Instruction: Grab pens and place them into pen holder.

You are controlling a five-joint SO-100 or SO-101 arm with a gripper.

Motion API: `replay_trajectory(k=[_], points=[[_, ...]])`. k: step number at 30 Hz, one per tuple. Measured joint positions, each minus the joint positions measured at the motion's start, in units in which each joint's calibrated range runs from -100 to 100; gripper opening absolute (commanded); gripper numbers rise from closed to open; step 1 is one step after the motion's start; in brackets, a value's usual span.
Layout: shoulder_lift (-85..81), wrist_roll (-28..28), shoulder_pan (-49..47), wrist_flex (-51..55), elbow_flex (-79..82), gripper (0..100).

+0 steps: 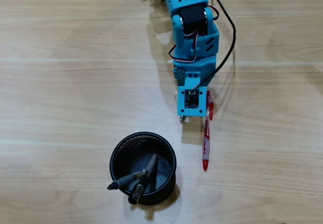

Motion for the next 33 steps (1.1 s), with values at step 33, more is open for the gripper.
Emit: replay_trajectory(k=[33], points=[[-31.3,9.4,6.3,-62.5,31.8,2]])
